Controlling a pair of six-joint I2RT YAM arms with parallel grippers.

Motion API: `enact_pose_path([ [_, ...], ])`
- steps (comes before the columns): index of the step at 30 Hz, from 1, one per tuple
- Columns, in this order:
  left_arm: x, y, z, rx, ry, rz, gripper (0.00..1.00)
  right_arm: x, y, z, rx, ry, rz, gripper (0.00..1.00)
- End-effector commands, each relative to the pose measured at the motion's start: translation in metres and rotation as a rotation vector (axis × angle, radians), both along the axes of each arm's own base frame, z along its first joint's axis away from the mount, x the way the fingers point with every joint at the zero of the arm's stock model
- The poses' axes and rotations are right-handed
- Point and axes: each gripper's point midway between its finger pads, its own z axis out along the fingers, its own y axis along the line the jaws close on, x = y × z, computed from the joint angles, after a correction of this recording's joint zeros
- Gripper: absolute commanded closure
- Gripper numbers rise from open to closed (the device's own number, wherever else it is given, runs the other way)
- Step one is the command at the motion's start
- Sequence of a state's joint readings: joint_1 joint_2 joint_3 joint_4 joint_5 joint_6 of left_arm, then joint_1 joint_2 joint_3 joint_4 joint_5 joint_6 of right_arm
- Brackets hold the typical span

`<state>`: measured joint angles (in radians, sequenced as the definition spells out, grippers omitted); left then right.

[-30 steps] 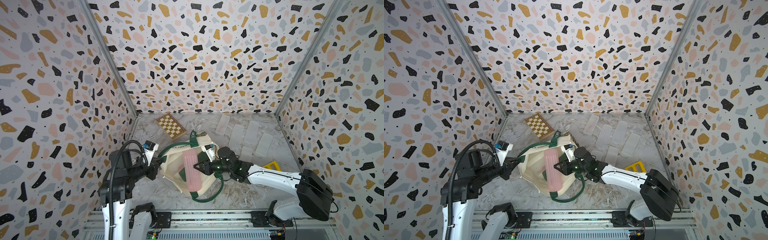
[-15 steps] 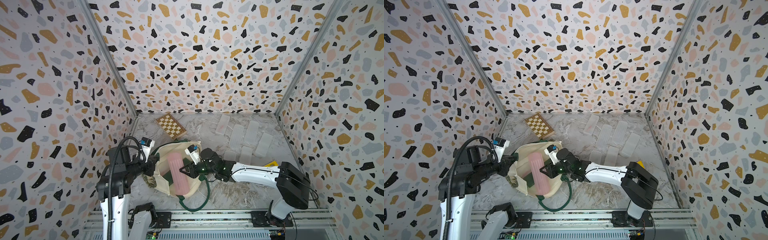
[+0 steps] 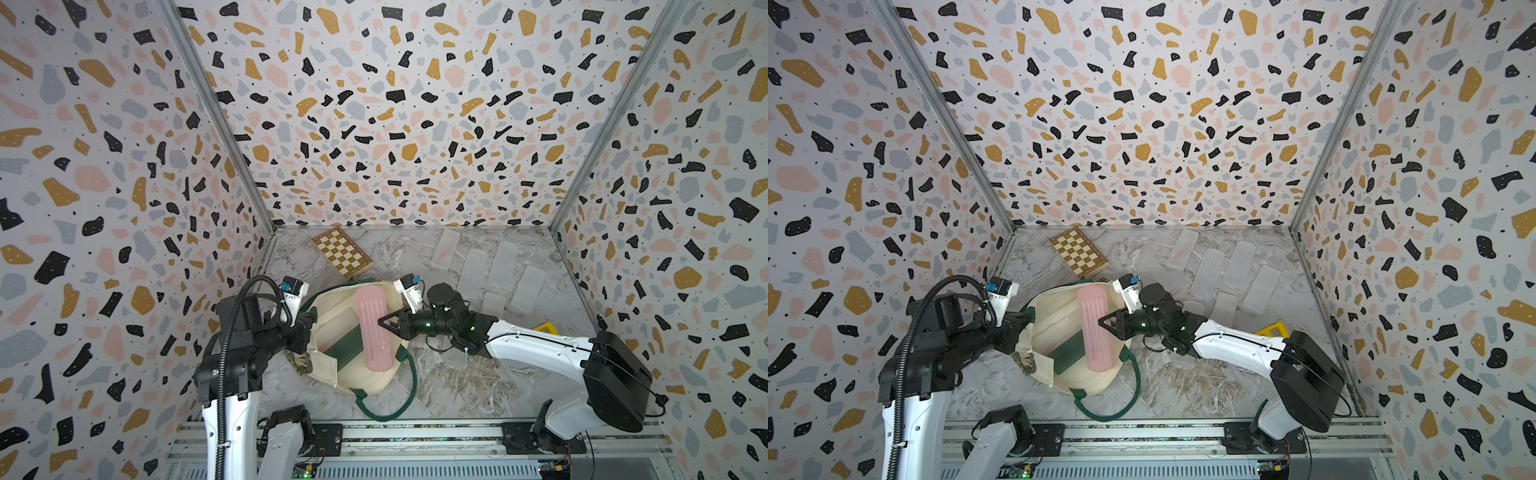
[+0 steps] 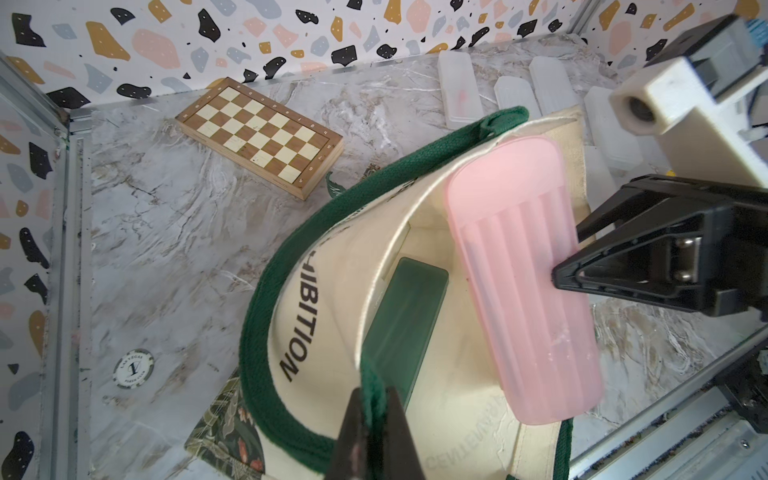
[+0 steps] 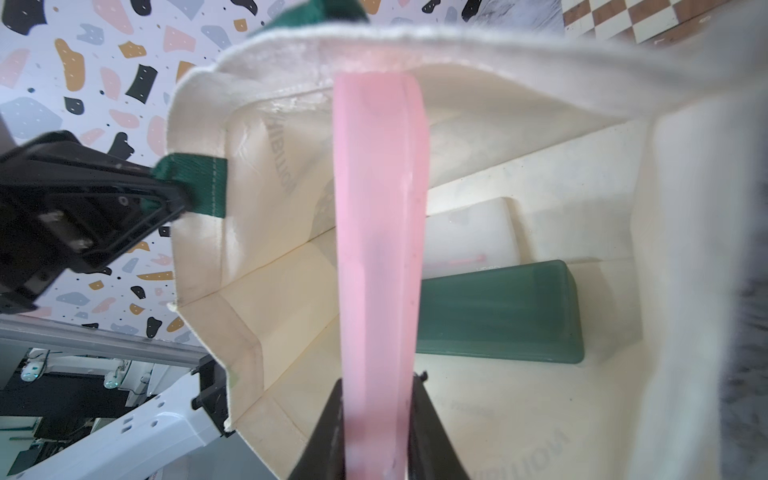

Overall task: Take out the pencil case from the canvas bag
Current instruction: Pick up the pencil case from the canvas bag.

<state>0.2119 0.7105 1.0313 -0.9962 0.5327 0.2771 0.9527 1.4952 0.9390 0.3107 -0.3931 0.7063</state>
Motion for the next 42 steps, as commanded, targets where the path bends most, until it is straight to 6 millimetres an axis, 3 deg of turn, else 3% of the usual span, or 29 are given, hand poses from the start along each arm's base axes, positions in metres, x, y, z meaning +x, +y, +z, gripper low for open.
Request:
enact_pose_path([
  [1,0.006,0.012,-0.003,0.042,-0.036,0.048,1.00,0.000,-0.009,0.031,0.061,-0.043,-0.002,0.88],
  [15,0.007,0.031,-0.006,0.062,-0.038,0.143,1.00,0.023,-0.041,0.062,0.105,-0.058,-0.067,0.89],
  [25,0.008,0.042,-0.007,0.071,-0.030,0.198,1.00,0.060,-0.068,0.072,0.126,-0.041,-0.148,0.89],
  [42,0.009,0.053,-0.011,0.072,-0.021,0.250,1.00,0.126,-0.126,0.062,0.097,0.010,-0.294,0.90],
])
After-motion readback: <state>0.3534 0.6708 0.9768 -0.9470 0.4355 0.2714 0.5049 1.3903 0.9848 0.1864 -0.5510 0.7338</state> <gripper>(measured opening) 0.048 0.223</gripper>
